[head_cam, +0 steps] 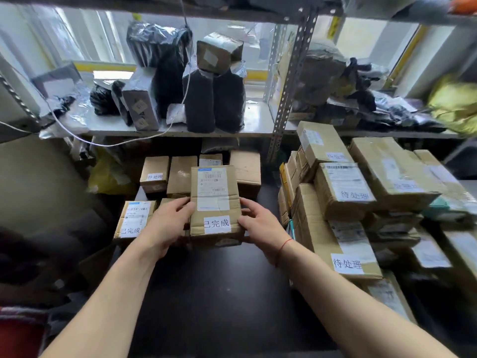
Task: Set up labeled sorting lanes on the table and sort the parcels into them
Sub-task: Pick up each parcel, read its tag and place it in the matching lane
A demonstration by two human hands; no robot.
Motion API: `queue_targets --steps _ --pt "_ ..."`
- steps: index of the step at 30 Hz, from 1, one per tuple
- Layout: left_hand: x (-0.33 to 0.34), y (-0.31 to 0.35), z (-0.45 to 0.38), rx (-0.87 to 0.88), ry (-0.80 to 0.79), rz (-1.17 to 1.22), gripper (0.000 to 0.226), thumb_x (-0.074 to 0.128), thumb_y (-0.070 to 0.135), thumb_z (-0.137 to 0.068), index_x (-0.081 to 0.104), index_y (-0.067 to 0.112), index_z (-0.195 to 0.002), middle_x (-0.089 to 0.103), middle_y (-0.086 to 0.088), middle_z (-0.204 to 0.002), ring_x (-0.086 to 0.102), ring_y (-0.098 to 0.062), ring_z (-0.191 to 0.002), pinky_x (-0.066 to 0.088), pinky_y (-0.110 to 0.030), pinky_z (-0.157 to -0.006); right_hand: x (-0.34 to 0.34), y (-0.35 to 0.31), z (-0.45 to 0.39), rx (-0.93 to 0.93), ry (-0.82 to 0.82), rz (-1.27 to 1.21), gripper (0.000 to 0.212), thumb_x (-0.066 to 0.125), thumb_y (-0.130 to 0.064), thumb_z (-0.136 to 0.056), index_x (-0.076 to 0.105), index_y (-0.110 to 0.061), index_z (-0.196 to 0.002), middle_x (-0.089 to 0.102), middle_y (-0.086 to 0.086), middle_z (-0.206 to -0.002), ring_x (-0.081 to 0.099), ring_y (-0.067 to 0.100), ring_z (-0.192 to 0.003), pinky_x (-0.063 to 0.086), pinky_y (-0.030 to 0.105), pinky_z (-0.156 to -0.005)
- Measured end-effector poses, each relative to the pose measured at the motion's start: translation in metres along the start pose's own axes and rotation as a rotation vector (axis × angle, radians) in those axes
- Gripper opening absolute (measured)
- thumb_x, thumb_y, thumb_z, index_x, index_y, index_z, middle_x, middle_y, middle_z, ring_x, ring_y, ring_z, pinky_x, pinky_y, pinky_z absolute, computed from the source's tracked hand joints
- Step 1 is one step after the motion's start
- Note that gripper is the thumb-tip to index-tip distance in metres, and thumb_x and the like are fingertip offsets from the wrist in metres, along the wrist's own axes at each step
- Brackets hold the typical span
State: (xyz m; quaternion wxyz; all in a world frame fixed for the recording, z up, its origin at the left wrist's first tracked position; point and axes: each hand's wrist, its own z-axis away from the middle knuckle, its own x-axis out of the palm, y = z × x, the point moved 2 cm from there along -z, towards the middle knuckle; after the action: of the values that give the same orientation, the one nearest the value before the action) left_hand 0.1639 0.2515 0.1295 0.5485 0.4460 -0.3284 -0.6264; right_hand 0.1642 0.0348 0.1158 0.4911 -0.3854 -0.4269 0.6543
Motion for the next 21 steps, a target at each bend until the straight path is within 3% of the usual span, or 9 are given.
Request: queue_targets --steps 4,8,11,14,16,18,21 --pt "0.021 0.004 0.033 0.009 0.092 0.028 0.020 0.061 0.037 -0.106 0.074 0.032 -0.121 0.081 0.009 -0.111 0.077 -0.019 -0.105 0.061 -0.045 -0.091 -0.026 0.001 0.024 -0.069 -0.089 0.019 0.047 0.056 -0.010 -0.104 0.061 -0.043 -0.136 0.075 -0.007 -0.120 0.072 0.013 -0.112 0.064 0.038 -0.091" --pt "0.047 0.021 0.078 0.054 0.150 0.061 0.027 0.060 0.036 -0.107 0.073 0.028 -0.130 0.080 0.008 -0.114 0.077 -0.018 -0.102 0.059 -0.037 -0.083 -0.061 -0.010 0.053 -0.150 -0.153 0.014 0.047 0.061 -0.020 -0.093 0.067 -0.064 -0.109 0.077 -0.011 -0.112 0.073 0.015 -0.110 0.063 0.046 -0.094" --pt "0.074 0.040 0.110 0.098 0.169 0.072 0.025 0.058 0.033 -0.108 0.074 0.027 -0.127 0.081 0.007 -0.110 0.079 -0.015 -0.089 0.062 -0.044 -0.079 -0.086 -0.019 0.077 -0.201 -0.150 -0.034 0.047 0.061 -0.020 -0.091 0.069 -0.052 -0.124 0.076 -0.002 -0.115 0.073 0.026 -0.111 0.060 0.057 -0.096" --pt "0.097 0.059 0.127 0.146 0.167 0.084 0.025 0.059 0.033 -0.108 0.072 0.026 -0.128 0.082 0.004 -0.108 0.080 -0.020 -0.091 0.063 -0.052 -0.086 -0.111 -0.025 0.100 -0.235 -0.143 -0.049 0.049 0.059 -0.014 -0.097 0.065 -0.042 -0.138 0.076 0.001 -0.116 0.072 0.032 -0.113 0.057 0.063 -0.098" --pt "0.113 0.072 0.131 0.188 0.151 0.085 0.029 0.061 0.033 -0.107 0.071 0.025 -0.132 0.081 0.004 -0.109 0.080 -0.021 -0.096 0.063 -0.048 -0.081 -0.132 -0.026 0.111 -0.265 -0.122 -0.034 0.047 0.060 -0.015 -0.099 0.066 -0.049 -0.131 0.076 -0.003 -0.117 0.073 0.025 -0.114 0.058 0.057 -0.101" --pt "0.130 0.084 0.134 0.234 0.137 0.093 0.033 0.063 0.033 -0.105 0.069 0.024 -0.136 0.081 0.003 -0.111 0.079 -0.021 -0.100 0.063 -0.043 -0.080 -0.155 -0.032 0.125 -0.294 -0.094 -0.069 0.048 0.060 -0.010 -0.102 0.064 -0.044 -0.136 0.076 -0.002 -0.121 0.074 0.017 -0.111 0.060 0.046 -0.100" --pt "0.159 0.101 0.141 0.308 0.121 0.095 0.036 0.064 0.033 -0.104 0.067 0.024 -0.138 0.080 0.003 -0.115 0.079 -0.019 -0.101 0.064 -0.044 -0.087 -0.193 -0.035 0.141 -0.334 -0.071 -0.092 0.051 0.057 -0.003 -0.104 0.058 -0.031 -0.146 0.075 0.001 -0.119 0.074 0.009 -0.097 0.060 0.025 -0.080"
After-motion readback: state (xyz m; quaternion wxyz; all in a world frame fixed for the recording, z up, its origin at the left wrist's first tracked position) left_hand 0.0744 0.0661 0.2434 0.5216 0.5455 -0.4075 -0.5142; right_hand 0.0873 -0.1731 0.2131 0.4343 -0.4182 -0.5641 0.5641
